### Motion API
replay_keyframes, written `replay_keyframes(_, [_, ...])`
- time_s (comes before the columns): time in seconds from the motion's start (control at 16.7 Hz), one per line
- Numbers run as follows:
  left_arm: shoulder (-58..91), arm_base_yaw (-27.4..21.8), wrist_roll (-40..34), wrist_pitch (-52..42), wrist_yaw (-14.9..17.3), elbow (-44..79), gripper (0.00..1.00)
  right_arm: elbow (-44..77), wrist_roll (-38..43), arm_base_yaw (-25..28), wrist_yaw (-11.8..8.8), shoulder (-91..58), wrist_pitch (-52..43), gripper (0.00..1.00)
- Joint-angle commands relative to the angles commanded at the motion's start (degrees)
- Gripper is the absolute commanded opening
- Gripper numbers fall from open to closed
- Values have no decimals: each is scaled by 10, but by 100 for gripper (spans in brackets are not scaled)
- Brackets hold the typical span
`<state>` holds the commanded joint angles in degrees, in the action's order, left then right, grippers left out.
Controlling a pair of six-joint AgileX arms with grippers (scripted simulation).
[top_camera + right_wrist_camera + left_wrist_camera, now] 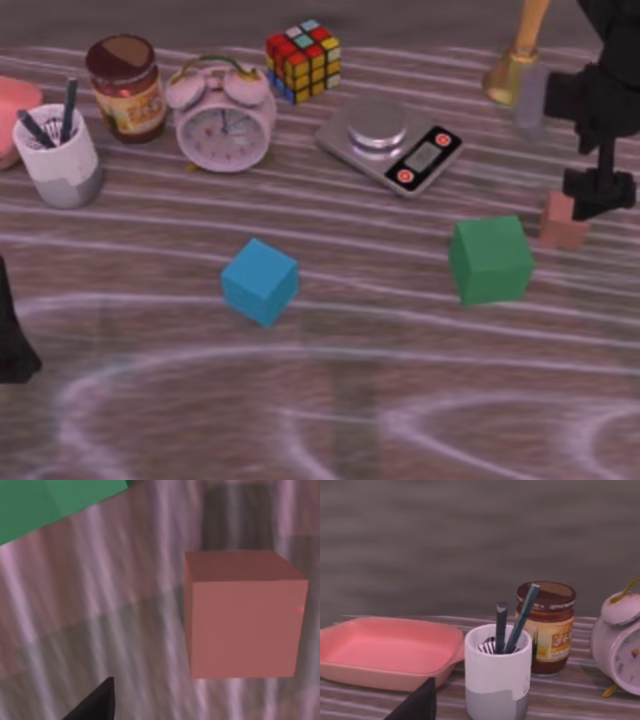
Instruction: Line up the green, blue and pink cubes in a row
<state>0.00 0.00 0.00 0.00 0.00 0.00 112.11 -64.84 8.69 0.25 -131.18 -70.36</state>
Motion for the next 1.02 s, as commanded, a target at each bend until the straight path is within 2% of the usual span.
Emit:
replay_keyframes(0.48, [0,0,0,0,0,0,100,4,-8,-1,0,-14,4,100])
replay_keyframes(0.84, [0,0,0,0,0,0,100,-82,-6,2,0,-55,136,100])
replay_keyframes(1.02, [0,0,0,0,0,0,100,-101,-6,2,0,-66,162,100])
